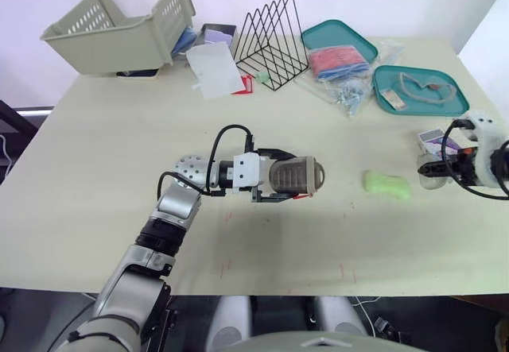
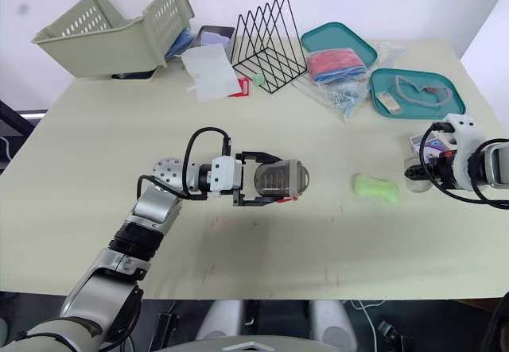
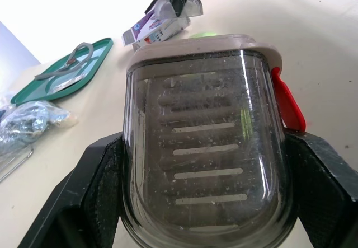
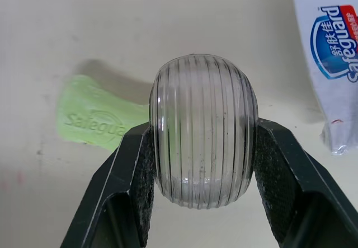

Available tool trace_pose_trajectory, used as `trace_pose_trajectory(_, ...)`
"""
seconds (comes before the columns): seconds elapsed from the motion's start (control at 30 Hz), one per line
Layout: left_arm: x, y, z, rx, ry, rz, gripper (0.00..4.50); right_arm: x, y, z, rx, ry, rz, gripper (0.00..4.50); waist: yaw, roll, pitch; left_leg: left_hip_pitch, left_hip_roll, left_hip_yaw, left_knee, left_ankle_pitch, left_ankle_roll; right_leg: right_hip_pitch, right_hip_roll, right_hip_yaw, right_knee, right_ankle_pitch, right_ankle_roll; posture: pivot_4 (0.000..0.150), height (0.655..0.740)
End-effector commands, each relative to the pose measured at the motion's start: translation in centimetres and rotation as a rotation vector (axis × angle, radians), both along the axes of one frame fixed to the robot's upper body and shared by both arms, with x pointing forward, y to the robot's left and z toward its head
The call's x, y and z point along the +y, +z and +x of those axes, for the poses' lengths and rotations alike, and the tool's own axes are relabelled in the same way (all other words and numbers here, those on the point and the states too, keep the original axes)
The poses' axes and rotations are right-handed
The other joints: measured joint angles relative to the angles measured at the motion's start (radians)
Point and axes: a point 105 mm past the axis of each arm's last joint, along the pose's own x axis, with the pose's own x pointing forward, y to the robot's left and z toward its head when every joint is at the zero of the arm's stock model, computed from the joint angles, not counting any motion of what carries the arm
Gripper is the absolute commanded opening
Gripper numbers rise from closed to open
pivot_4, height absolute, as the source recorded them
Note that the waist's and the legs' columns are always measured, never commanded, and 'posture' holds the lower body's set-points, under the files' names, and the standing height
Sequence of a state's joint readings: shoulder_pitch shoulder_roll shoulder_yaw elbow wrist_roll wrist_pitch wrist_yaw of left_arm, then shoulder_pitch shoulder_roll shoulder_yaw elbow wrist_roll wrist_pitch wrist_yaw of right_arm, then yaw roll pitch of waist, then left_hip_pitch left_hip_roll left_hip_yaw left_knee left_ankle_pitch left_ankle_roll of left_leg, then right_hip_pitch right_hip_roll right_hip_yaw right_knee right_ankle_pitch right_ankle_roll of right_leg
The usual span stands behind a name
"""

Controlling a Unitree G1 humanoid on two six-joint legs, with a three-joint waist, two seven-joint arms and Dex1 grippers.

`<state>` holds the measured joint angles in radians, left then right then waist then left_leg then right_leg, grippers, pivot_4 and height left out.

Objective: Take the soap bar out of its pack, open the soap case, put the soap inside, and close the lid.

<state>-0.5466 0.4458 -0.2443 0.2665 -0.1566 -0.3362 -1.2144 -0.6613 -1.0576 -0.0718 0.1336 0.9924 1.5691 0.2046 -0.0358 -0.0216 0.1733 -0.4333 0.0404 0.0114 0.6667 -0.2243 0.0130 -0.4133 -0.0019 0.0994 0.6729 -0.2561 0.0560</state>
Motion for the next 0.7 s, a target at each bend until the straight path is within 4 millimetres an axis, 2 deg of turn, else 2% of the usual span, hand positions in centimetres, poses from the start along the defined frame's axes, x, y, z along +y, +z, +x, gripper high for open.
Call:
trace_pose_trajectory(0.03,-0.2,1.0,0.0,-0.039,-0.005,-0.019,3.48,0.0,0.4,0.6,-0.024,-0.003,-0.019,1.93,-0.001,0.000,0.000,0.000,0.000,0.000,0.000,0.000,0.000,0.000,0.000,0.000,0.000,0.000,0.000,0.150,0.7400)
trace_pose_trajectory(0.27,-0.1,1.1,0.0,-0.036,-0.006,-0.014,3.48,0.1,-1.0,1.6,-0.020,-0.022,-0.050,1.93,-0.004,0.000,0.000,0.000,0.000,0.000,0.000,0.000,0.000,0.000,0.000,0.000,0.000,0.000,0.000,0.150,0.7400)
trace_pose_trajectory(0.7,-0.1,0.9,-0.3,-0.029,-0.006,-0.010,3.48,-0.2,-1.4,2.0,-0.013,-0.007,-0.087,1.93,-0.005,0.000,0.000,0.000,0.000,0.000,0.000,0.000,0.000,0.000,0.000,0.000,0.000,0.000,0.000,0.150,0.7400)
